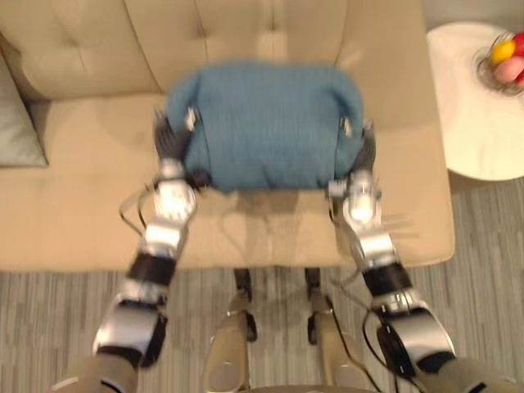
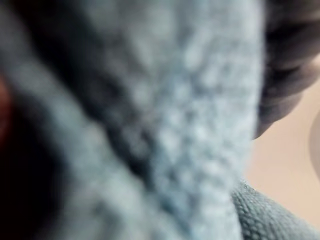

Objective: Pick up cushions and gather them together orderly.

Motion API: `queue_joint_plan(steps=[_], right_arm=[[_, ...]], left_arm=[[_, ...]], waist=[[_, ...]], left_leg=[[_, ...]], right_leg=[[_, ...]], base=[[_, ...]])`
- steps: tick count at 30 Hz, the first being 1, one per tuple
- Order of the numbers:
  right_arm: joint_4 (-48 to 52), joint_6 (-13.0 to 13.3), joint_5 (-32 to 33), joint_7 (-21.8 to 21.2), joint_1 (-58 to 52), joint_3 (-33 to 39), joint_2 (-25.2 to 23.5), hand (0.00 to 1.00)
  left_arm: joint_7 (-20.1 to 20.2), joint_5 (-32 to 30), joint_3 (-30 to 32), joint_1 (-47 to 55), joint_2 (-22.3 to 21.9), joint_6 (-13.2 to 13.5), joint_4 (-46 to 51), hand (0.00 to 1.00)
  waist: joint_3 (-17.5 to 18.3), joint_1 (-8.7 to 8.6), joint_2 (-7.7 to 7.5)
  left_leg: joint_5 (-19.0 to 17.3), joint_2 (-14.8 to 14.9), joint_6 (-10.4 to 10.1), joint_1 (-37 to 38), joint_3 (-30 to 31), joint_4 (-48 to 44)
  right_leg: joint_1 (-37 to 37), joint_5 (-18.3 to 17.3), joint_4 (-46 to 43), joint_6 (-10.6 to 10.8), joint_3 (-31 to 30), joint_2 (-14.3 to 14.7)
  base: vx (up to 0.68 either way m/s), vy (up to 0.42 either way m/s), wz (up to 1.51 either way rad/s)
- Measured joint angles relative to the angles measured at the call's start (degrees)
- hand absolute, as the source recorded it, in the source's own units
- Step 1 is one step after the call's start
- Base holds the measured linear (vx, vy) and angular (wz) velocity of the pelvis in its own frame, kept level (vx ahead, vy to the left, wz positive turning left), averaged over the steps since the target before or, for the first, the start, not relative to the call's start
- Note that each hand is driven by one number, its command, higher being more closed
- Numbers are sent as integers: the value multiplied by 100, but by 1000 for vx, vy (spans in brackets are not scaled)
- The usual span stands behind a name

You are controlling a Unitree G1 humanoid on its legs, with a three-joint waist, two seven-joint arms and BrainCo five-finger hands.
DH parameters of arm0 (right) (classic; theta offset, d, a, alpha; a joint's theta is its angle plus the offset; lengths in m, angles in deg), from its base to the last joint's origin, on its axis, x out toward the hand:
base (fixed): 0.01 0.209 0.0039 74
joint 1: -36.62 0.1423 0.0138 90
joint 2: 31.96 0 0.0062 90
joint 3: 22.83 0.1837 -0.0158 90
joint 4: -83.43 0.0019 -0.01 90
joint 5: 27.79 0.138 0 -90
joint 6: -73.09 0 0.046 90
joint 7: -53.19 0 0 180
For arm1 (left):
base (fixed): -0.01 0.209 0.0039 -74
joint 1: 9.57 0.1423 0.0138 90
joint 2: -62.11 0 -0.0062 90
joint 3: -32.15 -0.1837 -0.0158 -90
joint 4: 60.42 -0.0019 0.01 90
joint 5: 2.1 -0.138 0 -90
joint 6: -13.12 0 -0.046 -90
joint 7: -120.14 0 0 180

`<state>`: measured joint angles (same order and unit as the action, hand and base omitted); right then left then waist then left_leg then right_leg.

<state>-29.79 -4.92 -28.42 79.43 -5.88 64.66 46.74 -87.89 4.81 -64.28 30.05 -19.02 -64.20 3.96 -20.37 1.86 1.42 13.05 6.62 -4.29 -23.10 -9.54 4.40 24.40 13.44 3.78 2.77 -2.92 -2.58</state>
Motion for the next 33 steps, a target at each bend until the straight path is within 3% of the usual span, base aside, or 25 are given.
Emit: queue_joint_plan(steps=[1, 4, 7, 8, 12, 16, 19, 22, 30, 33], right_arm=[[-193, 7, -2, 113, 589, 176, 33, 100], [-982, 43, -10, 387, 2091, 584, 78, 100], [-1074, 53, -150, 704, 2909, 716, 189, 100], [-1086, 53, -230, 769, 3019, 716, 238, 0], [-1271, 41, -670, 1254, 3567, 728, 477, 0], [-2178, -9, -654, 1198, 3755, 846, 606, 0], [-2581, -89, -538, 865, 3731, 843, 655, 0], [-2553, -135, -385, 578, 3353, 599, 658, 0], [-1919, -270, -393, -123, 1174, -42, 518, 0], [-1315, -201, -393, -335, 849, -104, 462, 0]], left_arm=[[-79, -54, 3, -726, 107, 3, -334, 100], [-243, -113, 36, -2186, 276, 3, -1028, 100], [-451, -263, 35, -3163, 389, 5, -1266, 100], [-480, -318, 36, -3288, 409, 6, -1278, 0], [-863, -538, 71, -3904, 490, 40, -1355, 0], [-924, -533, 79, -3973, 488, 102, -1901, 0], [-678, -469, 100, -3928, 488, 96, -2558, 0], [-411, -408, 353, -3435, 410, 98, -2610, 0], [211, -277, 880, -1325, -413, 90, -2595, 0], [451, -237, 925, -817, -460, 91, -2541, 0]], waist=[[-34, 64, 1], [-189, 48, -4], [-282, 40, 1], [-310, 39, -2], [-469, 40, -3], [-592, 43, -1], [-701, 46, -5], [-849, 48, -2], [-849, 23, -3], [-848, -33, -4]], left_leg=[[76, -1, -20, -143, 25, 72], [225, -24, 23, -400, 233, 95], [274, -46, 43, -663, 390, 103], [279, -50, 45, -697, 416, 104], [314, -73, 49, -992, 630, 103], [328, -88, 54, -1147, 759, 103], [372, -101, 54, -1317, 806, 103], [381, -116, 64, -1383, 788, 104], [355, -45, 33, -1426, 612, 111], [337, 5, 11, -1460, 501, 115]], right_leg=[[120, 78, 75, 3, 27, 7], [267, 188, 186, -2, 147, 1], [451, 188, 190, -2, 285, 25], [475, 188, 190, -2, 302, 23], [663, 188, 191, -2, 518, 10], [750, 187, 191, -3, 623, 0], [879, 186, 190, -4, 688, -10], [932, 182, 191, 0, 672, -26], [1030, 177, 189, 6, 543, -31], [1118, 178, 189, 6, 439, -18]], base=[[-111, -12, 11], [-67, 3, 17], [-30, 26, 20], [-8, 36, 21], [5, 74, 21], [15, 126, 15], [-3, 105, 11], [-16, 116, 4], [-25, 71, -7], [-58, 43, -16]])
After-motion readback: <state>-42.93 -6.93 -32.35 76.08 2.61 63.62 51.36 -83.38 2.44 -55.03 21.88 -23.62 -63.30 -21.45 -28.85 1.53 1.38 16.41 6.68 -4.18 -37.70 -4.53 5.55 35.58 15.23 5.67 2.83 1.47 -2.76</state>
